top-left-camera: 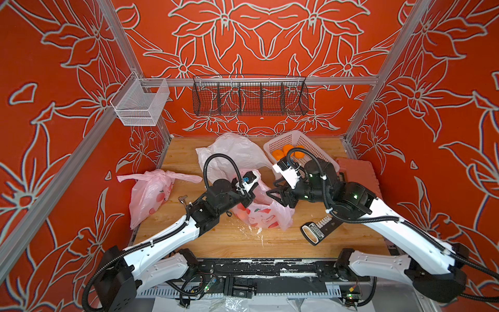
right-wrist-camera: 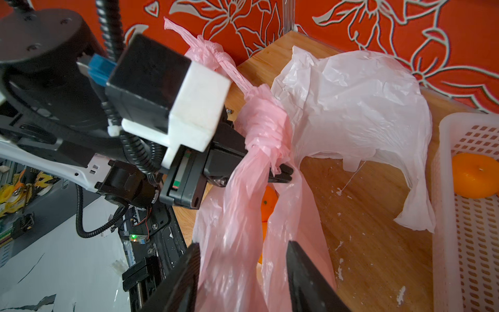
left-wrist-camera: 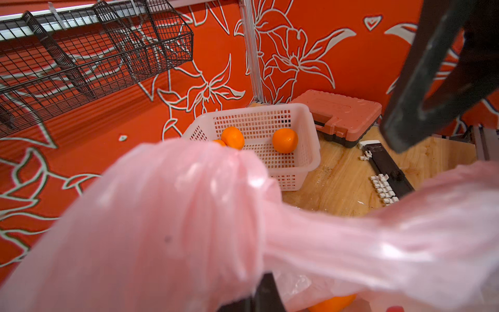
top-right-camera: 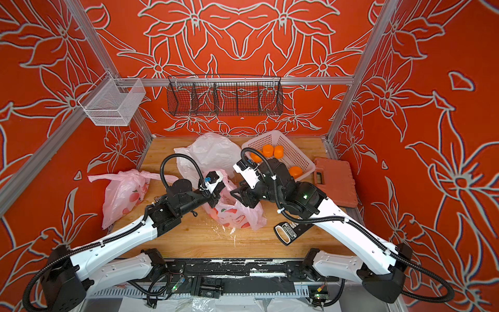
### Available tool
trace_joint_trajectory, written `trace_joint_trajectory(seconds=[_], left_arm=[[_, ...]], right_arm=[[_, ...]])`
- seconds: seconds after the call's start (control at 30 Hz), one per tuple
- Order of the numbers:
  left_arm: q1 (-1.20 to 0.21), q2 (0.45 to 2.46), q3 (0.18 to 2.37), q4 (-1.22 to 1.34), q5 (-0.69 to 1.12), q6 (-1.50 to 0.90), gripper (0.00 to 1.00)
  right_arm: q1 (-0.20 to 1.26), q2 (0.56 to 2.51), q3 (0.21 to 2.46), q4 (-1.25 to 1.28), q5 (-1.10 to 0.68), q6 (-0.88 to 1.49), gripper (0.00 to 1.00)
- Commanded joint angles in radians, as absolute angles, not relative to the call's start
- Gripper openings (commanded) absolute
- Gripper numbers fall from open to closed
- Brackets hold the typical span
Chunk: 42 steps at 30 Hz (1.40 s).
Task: Place the oranges into plastic bags & tie knots
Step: Tie the plastic bag at the center of the board.
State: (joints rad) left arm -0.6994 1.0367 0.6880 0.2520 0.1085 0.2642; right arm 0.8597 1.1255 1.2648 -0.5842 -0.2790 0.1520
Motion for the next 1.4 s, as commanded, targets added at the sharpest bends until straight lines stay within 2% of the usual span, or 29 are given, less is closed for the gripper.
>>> trace_joint_trajectory(seconds=[0.0, 0.1, 0.33, 0.47, 0.83, 1.0, 1.2, 1.3, 1.37], left_arm=[[-0.697, 1.028, 0.706, 0.241, 0.105, 0.266, 0.0], [-0.696, 1.021, 0.705, 0.235, 0.106, 0.268, 0.0], [-0.698, 1.002, 0.704, 0.202, 0.122, 0.272, 0.0], [-0.698, 0.996, 0.693, 0.183, 0.126, 0.276, 0.0], [-0.698, 0.944, 0.668, 0.164, 0.115, 0.289, 0.0], [-0.698, 0.953, 0.663, 0.149, 0.082, 0.308, 0.0], [-0.698, 0.965, 0.675, 0.134, 0.02, 0.338, 0.0], [-0.698, 0.969, 0.676, 0.139, 0.012, 0.349, 0.0], [-0.698, 0.966, 0.67, 0.151, 0.011, 0.361, 0.0]], right_arm=[[0.864, 1.144, 1.261, -0.592, -0.341, 0.179, 0.55], [0.864, 1.166, 1.268, -0.6, -0.342, 0.183, 0.5], [0.864, 1.209, 1.261, -0.52, -0.323, 0.235, 0.11], [0.864, 1.244, 1.267, -0.469, -0.3, 0.268, 0.0], [0.864, 1.321, 1.317, -0.421, -0.214, 0.308, 0.0], [0.864, 1.319, 1.294, -0.279, -0.355, 0.301, 0.0], [0.864, 1.35, 1.323, -0.354, -0.454, 0.255, 0.01], [0.864, 1.339, 1.317, -0.391, -0.423, 0.245, 0.2], [0.863, 1.308, 1.31, -0.428, -0.334, 0.235, 0.35]])
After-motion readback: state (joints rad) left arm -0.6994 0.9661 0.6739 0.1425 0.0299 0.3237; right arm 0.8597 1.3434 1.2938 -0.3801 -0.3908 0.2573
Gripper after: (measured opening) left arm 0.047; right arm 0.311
